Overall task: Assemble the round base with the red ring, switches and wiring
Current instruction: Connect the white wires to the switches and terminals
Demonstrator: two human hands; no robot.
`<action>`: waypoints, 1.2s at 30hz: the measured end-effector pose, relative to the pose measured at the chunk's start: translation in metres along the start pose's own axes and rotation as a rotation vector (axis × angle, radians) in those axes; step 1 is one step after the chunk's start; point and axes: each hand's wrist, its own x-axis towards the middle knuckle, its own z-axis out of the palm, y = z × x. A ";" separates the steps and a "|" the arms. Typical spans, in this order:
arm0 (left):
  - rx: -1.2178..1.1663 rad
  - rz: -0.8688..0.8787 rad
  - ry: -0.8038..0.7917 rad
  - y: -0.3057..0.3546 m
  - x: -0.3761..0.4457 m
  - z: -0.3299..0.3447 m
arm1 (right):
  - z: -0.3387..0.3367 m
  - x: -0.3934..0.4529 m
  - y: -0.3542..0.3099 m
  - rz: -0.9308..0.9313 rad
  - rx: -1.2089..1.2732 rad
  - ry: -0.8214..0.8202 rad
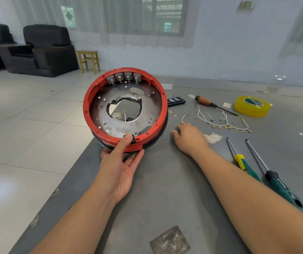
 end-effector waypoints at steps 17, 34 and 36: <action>0.027 0.059 0.055 -0.001 -0.013 -0.003 | -0.014 -0.115 -0.013 -0.203 0.192 0.178; 0.037 0.105 0.054 -0.003 -0.010 0.000 | -0.018 -0.103 -0.028 -0.092 -0.061 0.134; 0.027 0.116 0.059 -0.002 -0.011 0.000 | -0.020 -0.101 -0.023 -0.012 0.211 0.155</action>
